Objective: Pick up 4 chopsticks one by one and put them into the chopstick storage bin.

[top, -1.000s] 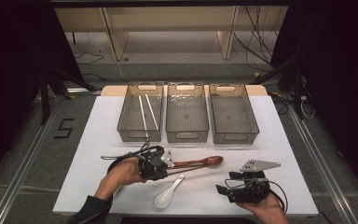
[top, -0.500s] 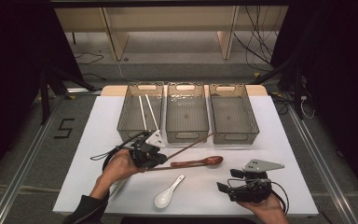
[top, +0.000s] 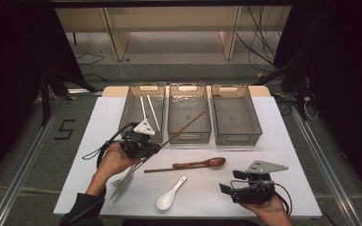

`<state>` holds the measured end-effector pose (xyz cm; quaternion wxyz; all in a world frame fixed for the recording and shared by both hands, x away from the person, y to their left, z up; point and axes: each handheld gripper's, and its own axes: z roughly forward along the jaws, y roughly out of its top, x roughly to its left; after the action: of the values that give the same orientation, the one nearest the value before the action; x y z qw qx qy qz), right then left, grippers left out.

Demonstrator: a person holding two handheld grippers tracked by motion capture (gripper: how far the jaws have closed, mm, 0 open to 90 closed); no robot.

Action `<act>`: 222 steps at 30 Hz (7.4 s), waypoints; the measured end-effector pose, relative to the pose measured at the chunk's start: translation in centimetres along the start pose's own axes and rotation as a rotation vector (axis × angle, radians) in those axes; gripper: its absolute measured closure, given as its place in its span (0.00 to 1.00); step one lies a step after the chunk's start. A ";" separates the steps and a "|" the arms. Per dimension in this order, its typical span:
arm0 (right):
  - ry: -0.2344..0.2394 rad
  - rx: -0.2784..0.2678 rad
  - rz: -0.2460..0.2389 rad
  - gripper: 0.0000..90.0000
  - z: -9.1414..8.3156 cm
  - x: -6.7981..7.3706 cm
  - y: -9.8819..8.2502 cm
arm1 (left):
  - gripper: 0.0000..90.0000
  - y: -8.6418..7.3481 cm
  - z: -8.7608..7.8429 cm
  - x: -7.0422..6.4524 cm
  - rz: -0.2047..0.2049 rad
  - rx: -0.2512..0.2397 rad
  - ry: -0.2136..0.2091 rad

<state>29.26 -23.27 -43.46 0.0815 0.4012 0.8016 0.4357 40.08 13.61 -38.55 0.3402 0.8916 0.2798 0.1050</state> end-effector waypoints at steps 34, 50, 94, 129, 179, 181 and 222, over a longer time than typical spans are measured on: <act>0.007 0.008 0.005 0.30 0.2 -0.2 -0.1 | 0.93 0.9 -0.5 11.5 -0.272 -0.004 0.206; 0.011 0.008 0.002 0.30 0.2 -0.2 -0.1 | 0.93 0.6 1.3 13.3 -0.288 0.022 0.255; 0.008 -0.012 -0.004 0.30 0.0 0.1 -0.1 | 0.25 0.4 -0.6 2.8 -0.160 -0.009 0.062; 0.019 -0.008 -0.013 0.30 0.2 0.2 -0.3 | 0.50 -1.0 6.3 -2.5 0.134 0.408 -0.044; 0.020 -0.001 -0.013 0.30 0.2 0.1 -0.3 | 0.93 -1.3 7.8 -3.5 0.383 0.484 -0.178; 0.019 -0.002 -0.012 0.30 0.2 0.1 -0.3 | 0.93 -1.2 7.6 -3.6 0.383 0.473 -0.182; 0.010 -0.024 -0.012 0.30 0.1 0.1 -0.2 | 0.93 1.0 0.2 1.9 -0.043 0.038 0.030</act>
<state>29.12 -23.26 -43.67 0.0850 0.3930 0.7993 0.4466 42.17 13.95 -38.07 0.3210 0.8900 0.3062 0.1056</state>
